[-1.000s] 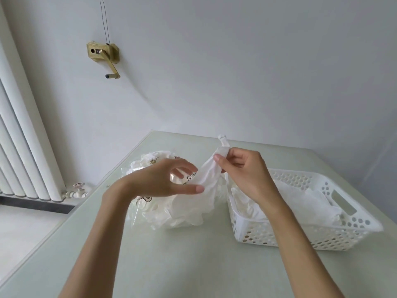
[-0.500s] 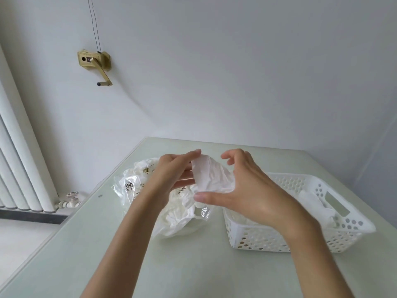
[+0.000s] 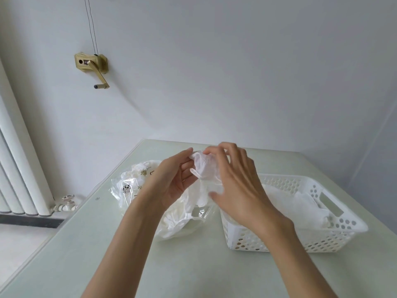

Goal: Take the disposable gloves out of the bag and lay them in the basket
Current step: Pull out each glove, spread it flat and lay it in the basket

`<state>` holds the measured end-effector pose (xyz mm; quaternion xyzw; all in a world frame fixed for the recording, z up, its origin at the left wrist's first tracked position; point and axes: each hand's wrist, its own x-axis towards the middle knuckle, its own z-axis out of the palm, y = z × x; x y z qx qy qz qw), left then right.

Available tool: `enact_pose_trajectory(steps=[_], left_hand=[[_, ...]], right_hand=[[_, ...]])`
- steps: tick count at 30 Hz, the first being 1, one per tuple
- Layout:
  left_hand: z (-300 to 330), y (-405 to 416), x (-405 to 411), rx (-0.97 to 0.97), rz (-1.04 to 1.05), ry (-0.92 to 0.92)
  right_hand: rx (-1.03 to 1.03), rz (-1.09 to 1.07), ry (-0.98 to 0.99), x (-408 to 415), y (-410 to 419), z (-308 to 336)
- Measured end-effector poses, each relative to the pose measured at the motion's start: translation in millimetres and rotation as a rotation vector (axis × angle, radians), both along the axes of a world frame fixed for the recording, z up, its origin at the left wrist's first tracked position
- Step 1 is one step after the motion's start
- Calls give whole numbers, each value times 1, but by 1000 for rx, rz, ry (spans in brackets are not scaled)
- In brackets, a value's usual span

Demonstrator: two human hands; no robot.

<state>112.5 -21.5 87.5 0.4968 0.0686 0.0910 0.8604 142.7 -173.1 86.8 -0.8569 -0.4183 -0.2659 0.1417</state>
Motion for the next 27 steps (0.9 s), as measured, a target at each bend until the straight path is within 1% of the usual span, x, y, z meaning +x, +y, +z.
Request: enact_pose_trajectory(steps=[1, 2, 4, 6, 7, 9, 10, 11, 12, 13, 14, 15, 18, 19, 22, 23, 24, 27], left_hand=[[1, -2, 0, 16, -1, 3], [2, -3, -2, 52, 5, 8], [3, -5, -7, 170, 40, 41], [4, -5, -10, 404, 137, 100], [1, -3, -9, 549, 230, 122], [-5, 0, -6, 805, 434, 72], [-6, 1, -5, 901, 438, -4], [-7, 2, -4, 975, 317, -94], [-7, -1, -4, 1013, 131, -176], [-6, -6, -3, 1024, -50, -229], [-5, -12, -2, 1003, -179, -254], [-4, -18, -2, 949, -237, -270], [0, -34, 1, 720, -173, -223], [1, -37, 4, 701, -157, -208], [7, -50, 9, 836, -173, -210], [10, -55, 11, 880, -178, -207], [11, -59, 14, 913, -180, -202], [14, -70, 21, 958, -208, -178]], right_hand=[[114, 4, -3, 2, 1, 1], [219, 21, 46, 6, -1, 4], [350, 88, 197, 10, -11, 10], [475, 145, 361, 13, -21, 16], [530, 169, 446, 14, -26, 20], [577, 244, 616, 15, -35, 30], [561, 295, 700, 15, -39, 35], [533, 342, 777, 14, -44, 41], [511, 377, 844, 14, -49, 45], [507, 399, 902, 15, -55, 47], [519, 408, 962, 17, -61, 47], [547, 406, 1027, 20, -68, 47], [642, 353, 1191, 31, -91, 41], [630, 334, 1203, 35, -98, 38], [476, 252, 1134, 42, -113, 31], [455, 209, 1094, 43, -115, 29], [480, 166, 1059, 43, -115, 27], [700, 97, 1011, 51, -118, 21]])
